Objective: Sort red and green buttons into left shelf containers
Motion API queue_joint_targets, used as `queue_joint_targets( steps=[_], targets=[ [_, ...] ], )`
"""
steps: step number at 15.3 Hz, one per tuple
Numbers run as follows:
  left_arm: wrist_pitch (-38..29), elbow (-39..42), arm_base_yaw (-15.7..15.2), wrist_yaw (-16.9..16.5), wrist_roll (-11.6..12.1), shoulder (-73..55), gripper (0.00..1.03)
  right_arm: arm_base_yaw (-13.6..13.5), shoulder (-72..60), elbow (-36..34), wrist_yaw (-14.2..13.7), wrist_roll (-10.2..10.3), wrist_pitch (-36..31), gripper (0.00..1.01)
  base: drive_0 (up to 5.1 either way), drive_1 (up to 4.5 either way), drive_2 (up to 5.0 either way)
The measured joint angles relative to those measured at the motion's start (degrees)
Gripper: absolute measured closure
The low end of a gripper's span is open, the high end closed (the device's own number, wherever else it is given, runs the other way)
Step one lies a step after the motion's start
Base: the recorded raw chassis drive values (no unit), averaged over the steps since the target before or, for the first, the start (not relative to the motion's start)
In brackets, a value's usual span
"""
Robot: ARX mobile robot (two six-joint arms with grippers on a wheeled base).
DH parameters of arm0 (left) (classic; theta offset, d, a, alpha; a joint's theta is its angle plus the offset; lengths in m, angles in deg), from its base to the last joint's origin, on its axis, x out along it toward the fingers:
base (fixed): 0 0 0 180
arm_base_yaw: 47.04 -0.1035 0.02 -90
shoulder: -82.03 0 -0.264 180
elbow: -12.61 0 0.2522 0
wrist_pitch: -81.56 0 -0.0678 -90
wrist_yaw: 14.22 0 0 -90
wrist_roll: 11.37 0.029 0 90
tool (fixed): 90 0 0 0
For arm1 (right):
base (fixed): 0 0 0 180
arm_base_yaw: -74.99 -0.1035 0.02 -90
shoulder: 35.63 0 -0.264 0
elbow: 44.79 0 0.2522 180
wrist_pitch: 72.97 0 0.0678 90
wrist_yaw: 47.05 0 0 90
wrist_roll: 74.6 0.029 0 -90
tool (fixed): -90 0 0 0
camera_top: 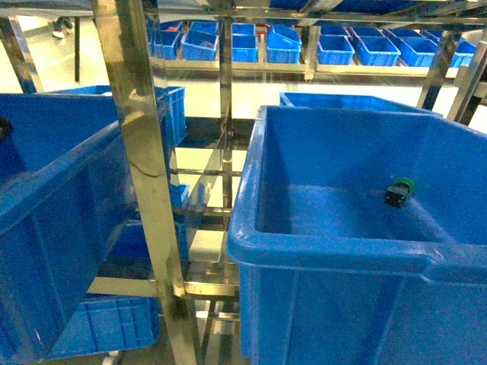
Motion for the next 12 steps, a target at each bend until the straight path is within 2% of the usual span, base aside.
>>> queue_joint_targets(
  steps=[1,2,3,5,6,8,9,10,11,12],
  targets=[
    [5.8,0.5,-0.4,-2.5,-3.7,10.0,0.18,0.0,0.0,0.0,0.0,0.0,0.0,0.03,0.0,0.00,0.0],
    [13.1,0.9,0.3,-5.7,-6.4,20.6,0.04,0.0,0.0,0.0,0.0,0.0,0.0,0.03,0.0,0.00,0.0],
    [19.9,1.3,1.6,-8.4,-8.1,29.7,0.05,0.0,0.0,0.0,0.0,0.0,0.0,0.03,0.0,0.00,0.0],
    [30.9,4.5,7.1,-9.2,-9.4,43.8,0.05,0.0,0.0,0.0,0.0,0.0,0.0,0.03,0.0,0.00,0.0],
    [32.3,6.0,9.3,-9.7,-10.0,45.6,0.05,0.0,0.0,0.0,0.0,0.0,0.0,0.03,0.0,0.00,0.0],
    [32.5,6.4,8.8,-8.9,-11.0,43.1,0.05,0.0,0.0,0.0,0.0,0.0,0.0,0.03,0.0,0.00,0.0],
    [22.8,9.5,10.4,-3.0,-10.0,44.6,0.11,0.1,0.0,0.0,0.6,0.4,-0.4,0.04,0.0,0.00,0.0],
    [13.7,14.7,10.1,2.3,-8.8,48.4,0.24,1.3,1.2,-1.7,5.5,4.5,-3.5,0.16,0.0,0.00,0.0],
    [8.6,19.8,7.0,4.3,-8.0,51.1,0.38,1.5,3.5,-4.9,7.3,9.1,-4.1,0.30,0.0,0.00,0.0],
    [7.4,23.1,6.5,5.4,-7.9,52.6,0.53,1.5,5.2,-7.7,7.4,11.5,-4.3,0.45,0.0,0.00,0.0]
  ],
)
